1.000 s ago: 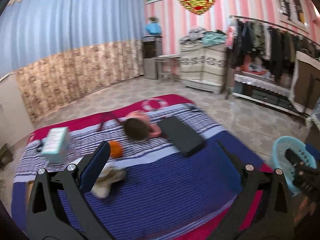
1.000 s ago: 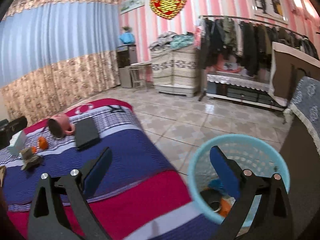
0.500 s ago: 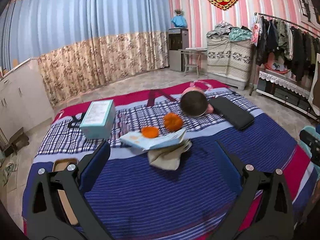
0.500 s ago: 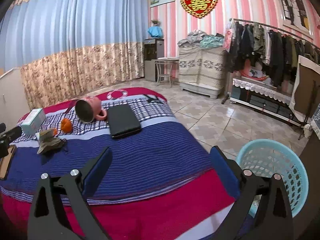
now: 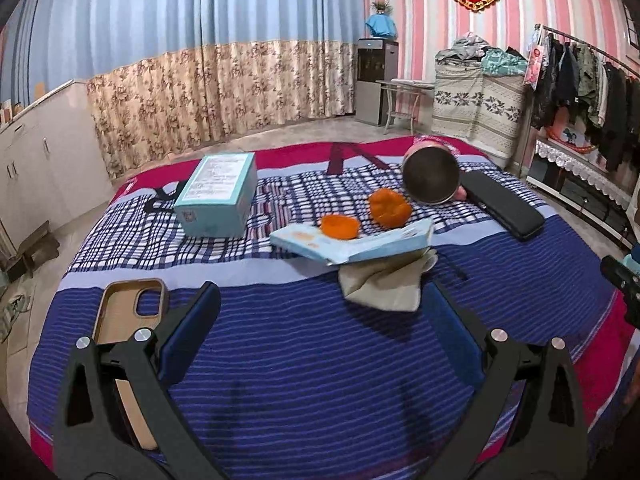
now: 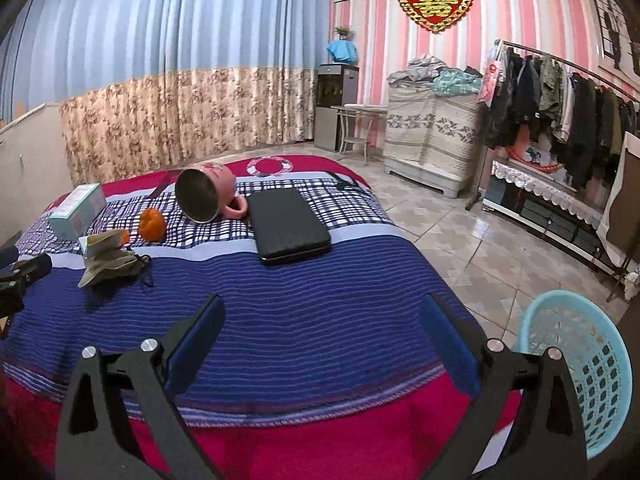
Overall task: Collect trash
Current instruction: 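Grasp the folded white paper with the left gripper while the right grasps the beige cloth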
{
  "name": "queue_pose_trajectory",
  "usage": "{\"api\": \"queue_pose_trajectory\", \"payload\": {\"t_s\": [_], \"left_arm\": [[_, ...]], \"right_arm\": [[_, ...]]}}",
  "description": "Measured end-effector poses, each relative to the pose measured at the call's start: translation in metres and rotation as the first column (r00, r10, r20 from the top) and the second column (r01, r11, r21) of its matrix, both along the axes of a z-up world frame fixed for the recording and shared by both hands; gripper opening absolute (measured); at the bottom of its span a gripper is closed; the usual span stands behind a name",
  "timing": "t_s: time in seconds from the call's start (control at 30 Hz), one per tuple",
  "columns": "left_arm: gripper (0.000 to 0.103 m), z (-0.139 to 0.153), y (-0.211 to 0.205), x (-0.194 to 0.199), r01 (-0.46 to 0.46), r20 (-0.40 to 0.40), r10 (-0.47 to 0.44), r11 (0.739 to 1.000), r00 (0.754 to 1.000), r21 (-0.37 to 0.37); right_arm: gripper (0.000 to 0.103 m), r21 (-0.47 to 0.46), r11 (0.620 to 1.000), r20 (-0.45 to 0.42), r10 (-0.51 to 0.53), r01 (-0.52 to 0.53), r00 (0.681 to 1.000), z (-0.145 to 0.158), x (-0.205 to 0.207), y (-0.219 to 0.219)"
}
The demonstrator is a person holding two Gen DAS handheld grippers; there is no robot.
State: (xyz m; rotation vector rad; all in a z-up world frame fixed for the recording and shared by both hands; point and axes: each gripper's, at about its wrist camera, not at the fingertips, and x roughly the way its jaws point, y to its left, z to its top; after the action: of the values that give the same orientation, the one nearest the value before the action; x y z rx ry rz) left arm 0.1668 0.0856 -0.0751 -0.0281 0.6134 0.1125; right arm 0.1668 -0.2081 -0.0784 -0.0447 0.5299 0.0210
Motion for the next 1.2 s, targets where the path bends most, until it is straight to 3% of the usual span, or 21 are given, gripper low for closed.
{"api": "queue_pose_trajectory", "payload": {"t_s": [0.3, 0.6, 0.7, 0.8, 0.87, 1.07, 1.2], "left_arm": [[0.097, -0.019, 0.012, 0.027, -0.006, -0.072, 0.003, 1.000, 0.997, -0.030], [0.096, -0.019, -0.018, 0.065, 0.099, -0.074, -0.094, 0.993, 0.993, 0.065], [0.074, -0.019, -0.025, 0.076, 0.137, -0.097, -0.129, 0.988, 0.987, 0.076], [0.053, -0.011, -0.025, 0.079, 0.172, -0.071, -0.168, 0.983, 0.983, 0.057], [0.025, -0.007, -0.023, 0.077, 0.183, -0.071, -0.179, 0.982, 0.981, 0.052], [0.009, 0.012, 0.009, 0.046, 0.115, -0.008, -0.115, 0.993, 0.993, 0.021], [0.007, 0.031, 0.048, 0.020, 0.033, 0.043, -0.032, 0.999, 0.999, -0.028]], "right_arm": [[0.096, 0.006, 0.998, -0.047, 0.059, -0.059, 0.997, -0.012, 0.034, 0.022], [0.096, 0.043, 0.997, -0.097, 0.064, -0.060, 0.993, -0.024, 0.054, 0.027], [0.096, 0.049, 0.997, -0.094, 0.072, -0.067, 0.993, -0.023, 0.052, 0.027], [0.096, 0.043, 0.995, -0.106, 0.092, -0.088, 0.990, -0.023, 0.054, 0.034], [0.096, 0.043, 0.993, -0.114, 0.111, -0.107, 0.987, -0.022, 0.054, 0.039], [0.096, 0.067, 0.977, -0.135, 0.210, -0.202, 0.968, -0.015, 0.053, 0.069], [0.096, 0.073, 0.957, -0.141, 0.287, -0.279, 0.948, -0.008, 0.059, 0.106]]}}
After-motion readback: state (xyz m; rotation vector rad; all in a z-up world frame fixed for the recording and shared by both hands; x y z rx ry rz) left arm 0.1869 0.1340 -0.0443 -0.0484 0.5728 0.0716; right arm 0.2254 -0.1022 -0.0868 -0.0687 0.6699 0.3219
